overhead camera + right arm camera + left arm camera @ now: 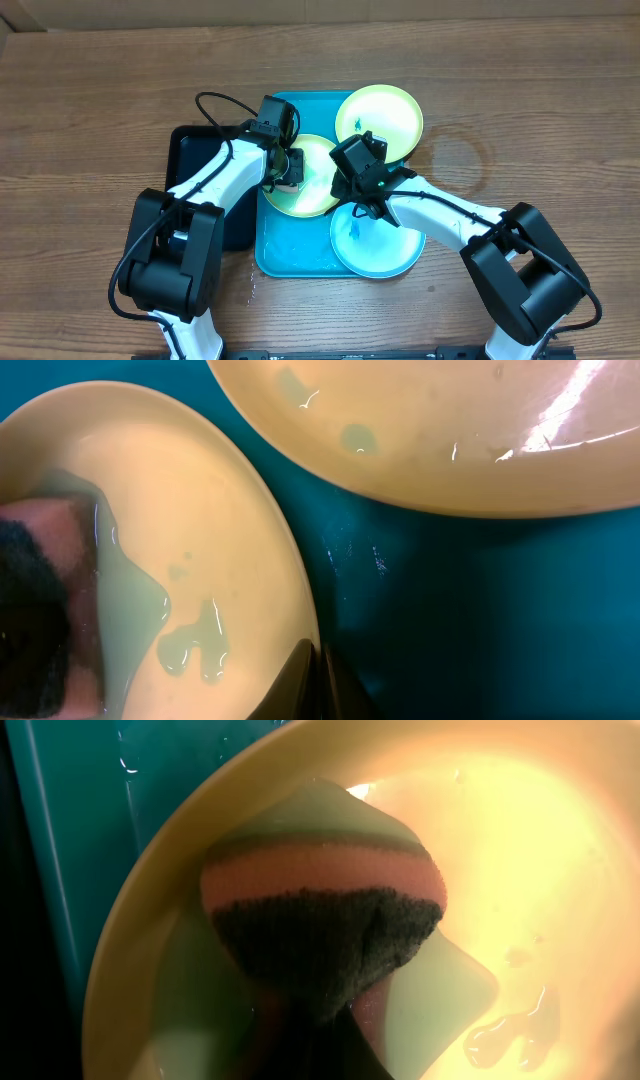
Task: Clean dirty plates on tray and stack at the side
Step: 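Wipe the yellow plate rim area with the sponge, left gripper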
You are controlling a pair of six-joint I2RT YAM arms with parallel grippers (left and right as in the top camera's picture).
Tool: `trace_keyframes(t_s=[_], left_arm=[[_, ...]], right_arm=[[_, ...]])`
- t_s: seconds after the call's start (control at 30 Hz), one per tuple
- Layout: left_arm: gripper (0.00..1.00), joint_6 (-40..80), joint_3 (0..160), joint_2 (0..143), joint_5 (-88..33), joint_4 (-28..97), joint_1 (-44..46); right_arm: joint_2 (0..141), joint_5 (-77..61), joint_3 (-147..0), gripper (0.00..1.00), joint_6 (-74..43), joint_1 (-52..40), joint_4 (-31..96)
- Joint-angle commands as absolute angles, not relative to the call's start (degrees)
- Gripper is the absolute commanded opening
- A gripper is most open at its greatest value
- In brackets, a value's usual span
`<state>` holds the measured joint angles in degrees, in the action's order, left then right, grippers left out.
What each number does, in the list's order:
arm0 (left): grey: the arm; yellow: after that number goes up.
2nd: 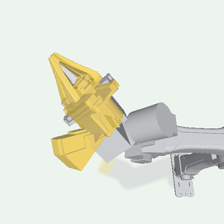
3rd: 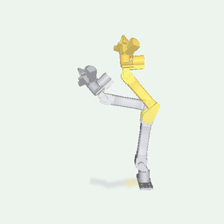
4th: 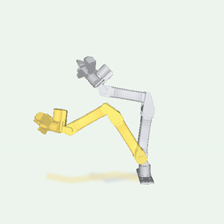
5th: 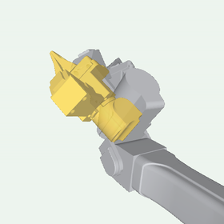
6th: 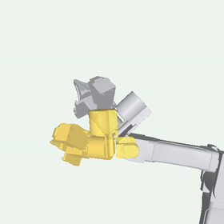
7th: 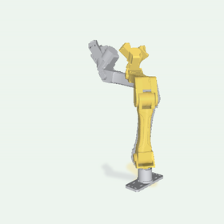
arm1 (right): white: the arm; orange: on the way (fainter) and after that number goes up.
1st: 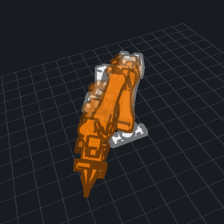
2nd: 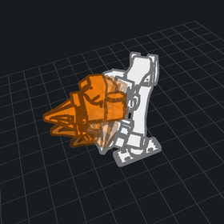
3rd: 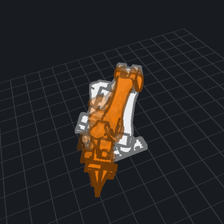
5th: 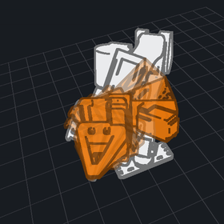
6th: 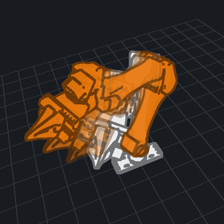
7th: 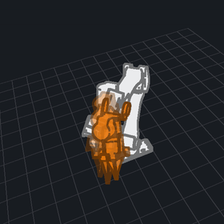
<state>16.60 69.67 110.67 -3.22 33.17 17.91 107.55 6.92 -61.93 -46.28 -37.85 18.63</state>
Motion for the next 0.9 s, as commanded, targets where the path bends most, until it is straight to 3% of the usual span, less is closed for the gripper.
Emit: trace_keyframes(t_s=[0.0,0.1,0.2,0.47,0.7,0.87], left_arm=[[0.04,17.6,66.8,113.1,-6.0,34.0,18.4],[0.04,17.6,66.8,113.1,-6.0,34.0,18.4],[0.04,17.6,66.8,113.1,-6.0,34.0,18.4],[0.04,17.6,66.8,113.1,-6.0,34.0,18.4],[0.04,17.6,66.8,113.1,-6.2,34.0,18.4],[0.04,17.6,66.8,113.1,-12.8,32.9,18.4]], right_arm=[[108.2,6.3,-62.1,0.04,-46.0,-37.9,17.6],[108.4,6.3,-62.1,0.16,-46.0,-37.9,17.5],[108.9,6.3,-62.1,0.19,-46.0,-37.9,17.2],[109.4,6.3,-62.1,0.04,-46.0,-37.9,16.8],[109.4,6.1,-62.1,0.04,-46.1,-37.9,16.5],[109.4,5.9,-62.1,0.04,-46.0,-37.9,16.3]])
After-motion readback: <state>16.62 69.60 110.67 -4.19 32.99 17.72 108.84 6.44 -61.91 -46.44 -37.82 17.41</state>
